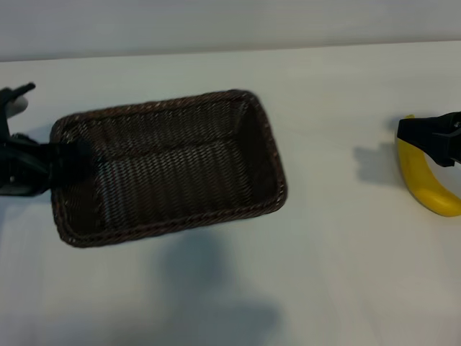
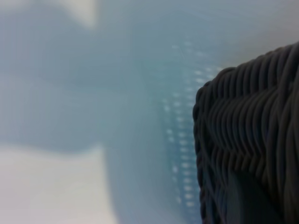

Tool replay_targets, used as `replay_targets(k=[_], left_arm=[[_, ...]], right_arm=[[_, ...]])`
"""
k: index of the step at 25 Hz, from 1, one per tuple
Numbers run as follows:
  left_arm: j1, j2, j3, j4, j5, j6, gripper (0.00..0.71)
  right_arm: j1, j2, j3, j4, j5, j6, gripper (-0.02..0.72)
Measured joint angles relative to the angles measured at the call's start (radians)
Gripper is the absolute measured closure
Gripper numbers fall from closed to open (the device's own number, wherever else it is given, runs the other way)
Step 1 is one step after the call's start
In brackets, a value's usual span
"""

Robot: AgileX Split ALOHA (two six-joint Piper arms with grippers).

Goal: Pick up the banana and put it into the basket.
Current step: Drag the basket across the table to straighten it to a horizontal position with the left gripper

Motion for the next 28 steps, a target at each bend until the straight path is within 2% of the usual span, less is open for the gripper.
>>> replay_targets(k=[5,9,17,25,28], left_arm=[[0.000,0.004,-0.033,-0.230,0.083,0.245,0.552],[0.000,0.027,-0.033,-0.335,0.107,0.372,0.552],[-0.005,0.151,-0.068,-0.350,0.137,0.413,0.552],[-0.118,0.266,-0.166,-0.340,0.127,0.352,0.552],[-0.134,0.283,-0.179,-0.311,0.095,0.298,0.552]], right_arm=[[0.000,0.000,0.000,0.000,-0.003,0.000,0.216],[0.000,0.000,0.000,0.001,-0.004,0.000,0.216],[0.000,0.000,0.000,0.013,-0.018,0.000,0.216],[0.000,0.000,0.000,0.019,-0.022,0.000,0.216],[0.000,0.000,0.000,0.019,-0.022,0.000,0.216]])
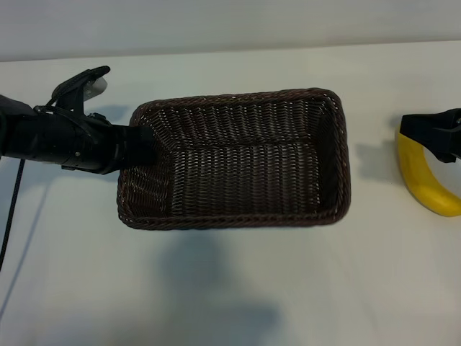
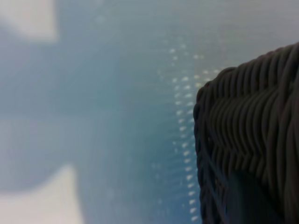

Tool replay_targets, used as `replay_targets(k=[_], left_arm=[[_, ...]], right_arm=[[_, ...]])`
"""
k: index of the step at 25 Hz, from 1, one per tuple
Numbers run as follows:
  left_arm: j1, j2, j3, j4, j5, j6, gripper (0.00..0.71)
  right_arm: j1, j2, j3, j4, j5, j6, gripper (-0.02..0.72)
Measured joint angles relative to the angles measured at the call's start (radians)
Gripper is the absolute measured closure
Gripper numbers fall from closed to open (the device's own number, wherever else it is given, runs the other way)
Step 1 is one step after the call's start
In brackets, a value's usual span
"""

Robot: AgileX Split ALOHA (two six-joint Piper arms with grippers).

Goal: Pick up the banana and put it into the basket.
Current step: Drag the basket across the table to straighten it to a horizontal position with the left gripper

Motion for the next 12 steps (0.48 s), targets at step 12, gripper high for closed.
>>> replay_targets(k=[12], left_arm=[[0.000,0.002,-0.005,0.116,-0.025,-0.118,0.552]], right_arm=[[0.000,0.000,0.000,0.000,0.000,0.000,0.216]])
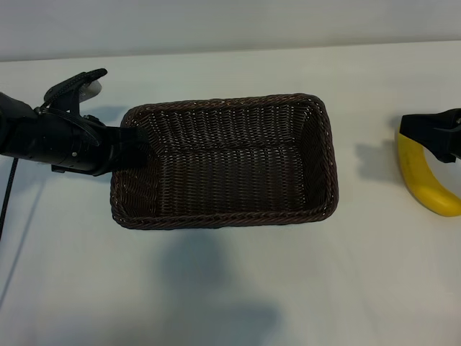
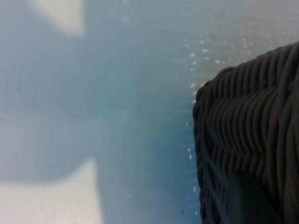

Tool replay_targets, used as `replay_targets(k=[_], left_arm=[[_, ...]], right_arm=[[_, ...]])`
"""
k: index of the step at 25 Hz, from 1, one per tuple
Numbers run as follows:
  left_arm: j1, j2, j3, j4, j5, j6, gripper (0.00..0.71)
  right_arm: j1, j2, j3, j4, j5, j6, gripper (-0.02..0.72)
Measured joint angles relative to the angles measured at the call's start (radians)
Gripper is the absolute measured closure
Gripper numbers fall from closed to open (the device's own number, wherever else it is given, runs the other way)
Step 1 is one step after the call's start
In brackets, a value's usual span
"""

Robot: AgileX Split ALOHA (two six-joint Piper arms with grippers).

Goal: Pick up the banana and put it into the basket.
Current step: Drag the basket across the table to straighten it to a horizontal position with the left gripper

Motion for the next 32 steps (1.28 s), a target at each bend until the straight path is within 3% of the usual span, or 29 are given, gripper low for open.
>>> replay_targets(k=[29,32], left_arm=[[0.000,0.000,0.000,0.013,-0.001,-0.013,0.552],[0.000,0.000,0.000,0.012,-0.001,-0.015,0.515]], right_arm=[[0.000,0.000,0.000,0.000,0.000,0.000,0.216],[0.000,0.000,0.000,0.000,0.000,0.000,0.216]])
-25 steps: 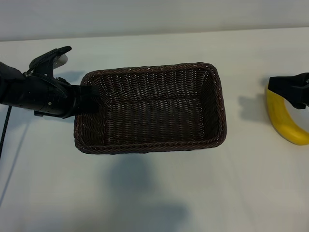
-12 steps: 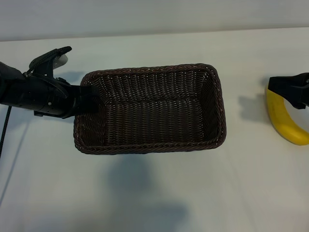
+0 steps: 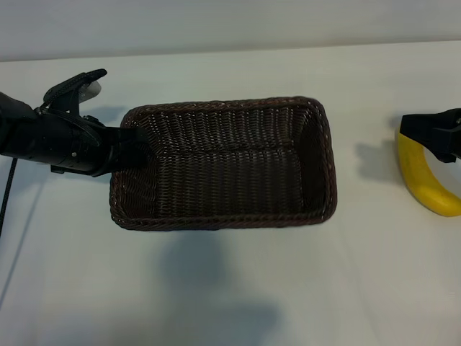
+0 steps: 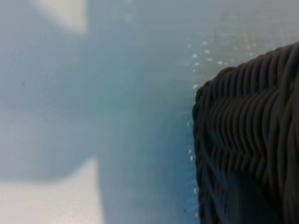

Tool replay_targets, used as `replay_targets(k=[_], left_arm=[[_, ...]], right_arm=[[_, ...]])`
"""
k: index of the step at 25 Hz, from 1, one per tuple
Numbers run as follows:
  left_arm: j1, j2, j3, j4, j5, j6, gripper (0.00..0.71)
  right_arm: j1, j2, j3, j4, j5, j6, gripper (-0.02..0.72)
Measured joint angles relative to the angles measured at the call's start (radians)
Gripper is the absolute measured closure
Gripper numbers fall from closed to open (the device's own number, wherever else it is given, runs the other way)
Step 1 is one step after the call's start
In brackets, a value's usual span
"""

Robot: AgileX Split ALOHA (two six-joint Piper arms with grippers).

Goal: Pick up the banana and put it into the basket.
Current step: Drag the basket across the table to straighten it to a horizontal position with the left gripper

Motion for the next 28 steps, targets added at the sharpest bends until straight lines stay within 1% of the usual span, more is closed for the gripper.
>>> replay_targets(k=[4,6,8,10,22,28], left_arm=[[0.000,0.000,0.000,-0.019,0.005,-0.006,0.388],[0.000,0.000,0.000,-0.025,0.005,-0.006,0.337],[0.000,0.000,0.000,-0.025,0.008,-0.006,0.297],[0.000,0.000,0.000,-0.025,0.013,-0.006,0.275],[0.000,0.000,0.000,-0.015,0.039,-0.009,0.235],[0.006,0.000,-0.001,-0.006,0.058,-0.012,0.233]], right_arm=[[0.000,0.000,0.000,0.000,0.000,0.000,0.216],[0.000,0.000,0.000,0.000,0.000,0.000,0.216],[0.000,0.000,0.000,0.000,0.000,0.000,0.216],[0.000,0.000,0.000,0.000,0.000,0.000,0.216],[0.000,0.000,0.000,0.000,0.000,0.000,0.216],[0.000,0.000,0.000,0.000,0.000,0.000,0.216]])
